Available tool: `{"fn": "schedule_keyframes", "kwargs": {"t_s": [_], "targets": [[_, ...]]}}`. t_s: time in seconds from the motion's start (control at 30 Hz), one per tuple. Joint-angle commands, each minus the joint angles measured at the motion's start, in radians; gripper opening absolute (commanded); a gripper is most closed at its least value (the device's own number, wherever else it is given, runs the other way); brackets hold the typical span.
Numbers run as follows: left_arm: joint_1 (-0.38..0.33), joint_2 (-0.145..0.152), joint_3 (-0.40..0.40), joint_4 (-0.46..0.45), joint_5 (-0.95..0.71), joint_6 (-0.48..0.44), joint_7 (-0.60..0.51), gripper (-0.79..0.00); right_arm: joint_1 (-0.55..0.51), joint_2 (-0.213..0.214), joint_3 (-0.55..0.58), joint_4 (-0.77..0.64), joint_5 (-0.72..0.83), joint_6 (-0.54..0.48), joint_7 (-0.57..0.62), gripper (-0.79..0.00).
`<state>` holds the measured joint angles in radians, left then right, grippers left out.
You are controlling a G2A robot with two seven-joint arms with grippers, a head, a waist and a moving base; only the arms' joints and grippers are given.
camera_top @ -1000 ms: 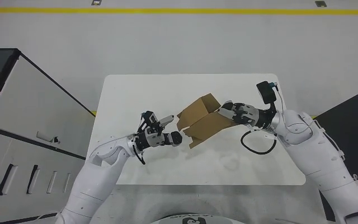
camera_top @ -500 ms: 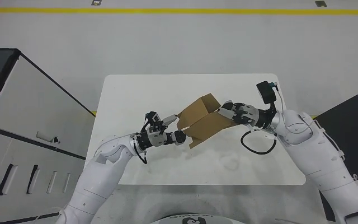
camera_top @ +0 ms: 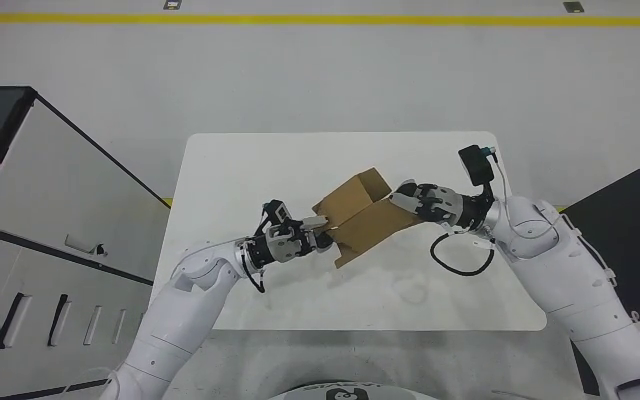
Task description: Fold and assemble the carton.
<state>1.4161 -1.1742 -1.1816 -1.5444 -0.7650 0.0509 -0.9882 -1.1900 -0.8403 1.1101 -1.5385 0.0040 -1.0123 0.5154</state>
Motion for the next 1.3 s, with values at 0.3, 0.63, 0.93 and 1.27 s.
{"fn": "schedule_keyframes", "kwargs": {"t_s": [0.3, 0.63, 0.93, 1.27], "targets": [[0.004, 0.003, -0.004, 0.001, -0.003, -0.009, -0.001, -0.785, 0.0, 0.0, 0.0, 0.0, 0.0, 0.0, 0.0, -0.785], [0.014, 0.011, -0.024, -0.023, 0.049, -0.063, -0.003, -0.785, 0.0, 0.0, 0.0, 0.0, 0.0, 0.0, 0.0, 0.0], [0.011, 0.025, -0.061, -0.072, 0.167, -0.194, -0.066, -0.785, 0.0, 0.0, 0.0, 0.0, 0.0, 0.0, 0.0, 0.0], [0.007, 0.032, -0.082, -0.105, 0.255, -0.288, -0.094, -0.785, 0.0, 0.0, 0.0, 0.0, 0.0, 0.0, 0.0, 0.0]]}}
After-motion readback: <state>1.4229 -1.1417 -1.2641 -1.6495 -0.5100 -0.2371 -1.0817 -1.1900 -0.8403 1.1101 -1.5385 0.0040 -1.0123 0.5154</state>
